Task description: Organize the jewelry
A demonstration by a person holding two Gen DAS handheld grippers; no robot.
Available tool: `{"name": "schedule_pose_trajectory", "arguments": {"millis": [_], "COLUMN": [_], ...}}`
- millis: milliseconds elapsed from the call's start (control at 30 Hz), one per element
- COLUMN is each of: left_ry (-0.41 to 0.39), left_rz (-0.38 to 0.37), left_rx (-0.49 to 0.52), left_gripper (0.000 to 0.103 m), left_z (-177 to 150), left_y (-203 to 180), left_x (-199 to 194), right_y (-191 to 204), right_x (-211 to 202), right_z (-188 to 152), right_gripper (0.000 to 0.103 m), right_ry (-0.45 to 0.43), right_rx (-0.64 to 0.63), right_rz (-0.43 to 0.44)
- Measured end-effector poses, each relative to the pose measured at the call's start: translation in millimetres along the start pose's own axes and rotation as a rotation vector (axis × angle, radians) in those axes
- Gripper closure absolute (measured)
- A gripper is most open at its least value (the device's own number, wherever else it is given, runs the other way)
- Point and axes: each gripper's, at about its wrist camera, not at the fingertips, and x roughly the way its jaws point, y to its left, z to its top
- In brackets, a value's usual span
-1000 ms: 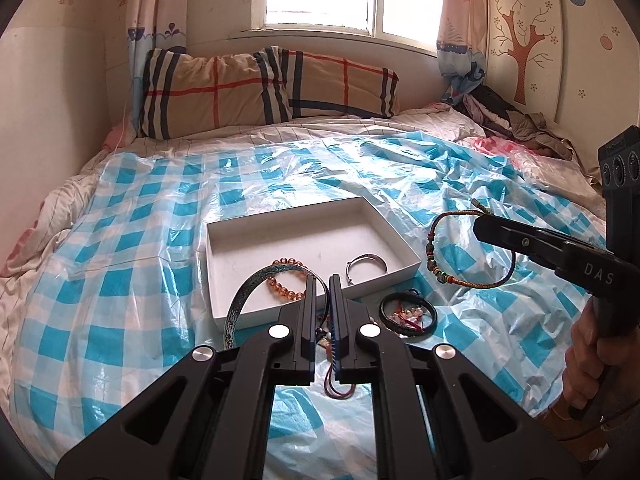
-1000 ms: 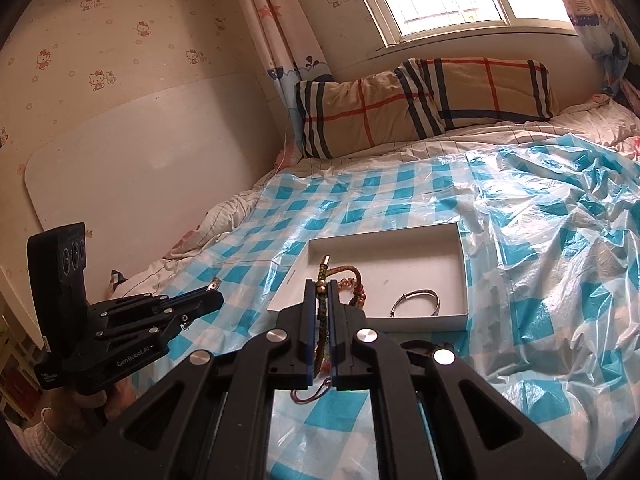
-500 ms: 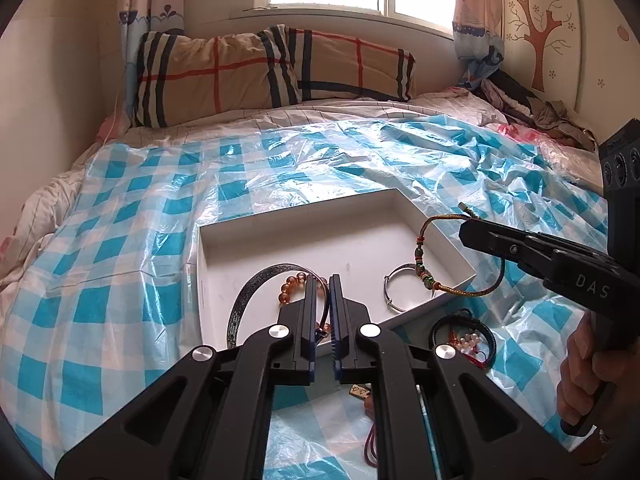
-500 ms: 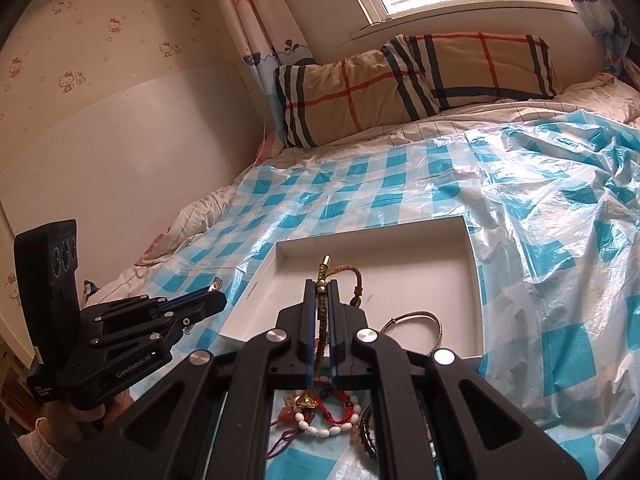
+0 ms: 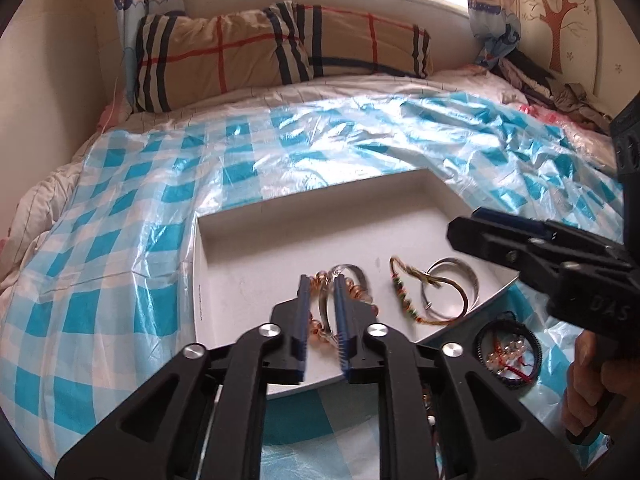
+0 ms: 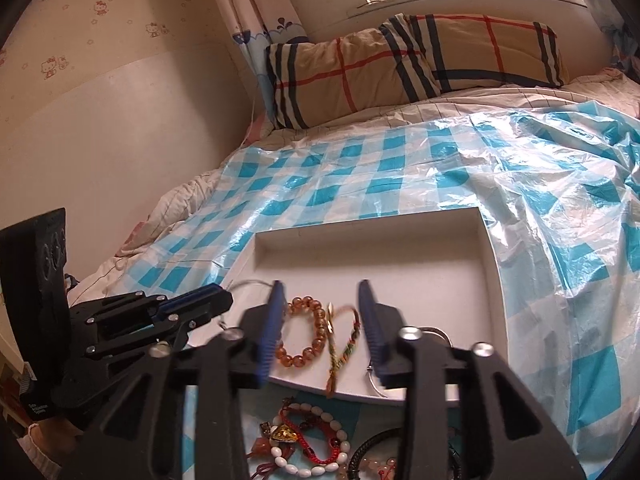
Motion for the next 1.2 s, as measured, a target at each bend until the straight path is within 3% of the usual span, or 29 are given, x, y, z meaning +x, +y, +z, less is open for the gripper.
{"name": "schedule_pose_trajectory", "arguments": {"millis": [33,67,500,667,867,1200], "left_ry": [0.007,0.002,0.007,0.061,0.134,0.214], "left_rz": [0.006,0.004,-0.02,-0.09,-0.147,-0.163], "left_rx": [-0.008,-0.014,-0.043,-0.035,0.074,0.11], "left_gripper": [0.066,0.059,0.053,0.051,0.05,0.05], "left_z": [-2,-5,-33,-56,-82,-95], "left_y": [1,3,11,1,-34,-51], "left_x": [3,3,-19,-26,-26,-11], "right_y": [-2,-4,-30,-33,-29,-10], "right_x": [-1,-3,-36,-47,-58,-48], "right_z": [-1,-3,-35,-59,-86,-90], "right_gripper": [0.058,0.058,0.058,0.058,0.058,0.058], "right_ry": [0.001,-0.001,0.046,0.109,0.171,0.225], "right_rx": [0.002,0.009,0.057,0.062,0.042,-0.062], "right_rz": [-0.011,-0.014,-0.072,-0.093,-0.108,-0.095]}}
